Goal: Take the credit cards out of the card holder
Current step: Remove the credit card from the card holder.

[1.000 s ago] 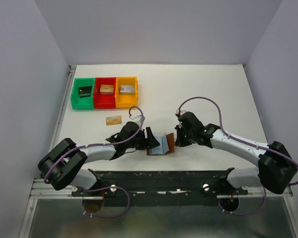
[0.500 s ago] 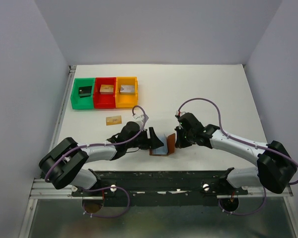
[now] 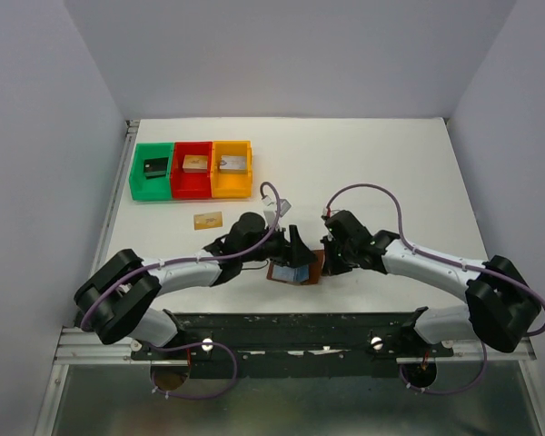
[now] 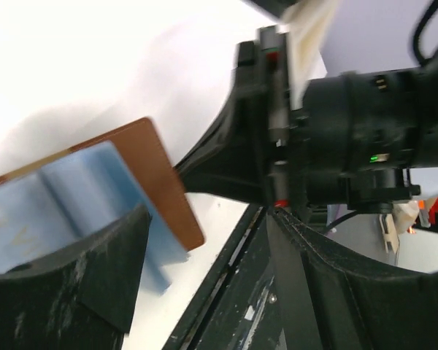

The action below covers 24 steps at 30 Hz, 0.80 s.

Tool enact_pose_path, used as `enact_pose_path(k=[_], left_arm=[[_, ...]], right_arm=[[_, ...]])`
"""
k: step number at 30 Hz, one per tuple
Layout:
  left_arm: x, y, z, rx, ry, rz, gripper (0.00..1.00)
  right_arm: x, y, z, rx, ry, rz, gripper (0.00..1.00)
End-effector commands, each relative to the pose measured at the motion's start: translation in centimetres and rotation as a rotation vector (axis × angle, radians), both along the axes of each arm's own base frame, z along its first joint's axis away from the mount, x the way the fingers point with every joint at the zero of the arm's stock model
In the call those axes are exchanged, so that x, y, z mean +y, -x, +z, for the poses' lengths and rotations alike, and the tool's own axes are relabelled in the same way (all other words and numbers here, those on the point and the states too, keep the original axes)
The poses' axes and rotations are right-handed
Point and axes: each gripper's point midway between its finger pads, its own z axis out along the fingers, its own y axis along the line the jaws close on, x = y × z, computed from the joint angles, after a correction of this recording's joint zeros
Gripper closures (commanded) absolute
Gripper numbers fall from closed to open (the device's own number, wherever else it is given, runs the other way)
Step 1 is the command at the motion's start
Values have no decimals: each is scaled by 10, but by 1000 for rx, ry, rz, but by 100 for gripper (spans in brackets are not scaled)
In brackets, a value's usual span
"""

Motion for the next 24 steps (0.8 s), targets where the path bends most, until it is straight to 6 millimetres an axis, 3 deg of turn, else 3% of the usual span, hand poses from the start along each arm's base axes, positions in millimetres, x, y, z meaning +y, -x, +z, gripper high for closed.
enact_pose_path(k=[1, 9, 12, 14, 18, 24], left_arm=[[-22, 9, 14, -50, 28, -120, 25], [-45, 20, 2, -31, -9, -211, 25], [-42, 19, 1, -40, -18, -181, 25], [-31, 13, 0, -66, -50, -121, 25], [12, -5, -8, -88, -160, 99, 24], [60, -11, -14, -69, -196, 281, 24]], right_arm=[[-7, -2, -12, -2, 26, -45, 100], [-15, 2, -25, 28, 57, -85, 100], [-17, 1, -28, 41, 71, -111, 100], [-21, 0, -32, 59, 82, -139, 100], [-24, -2, -42, 95, 85, -178, 100], [-23, -4, -51, 120, 61, -208, 100]])
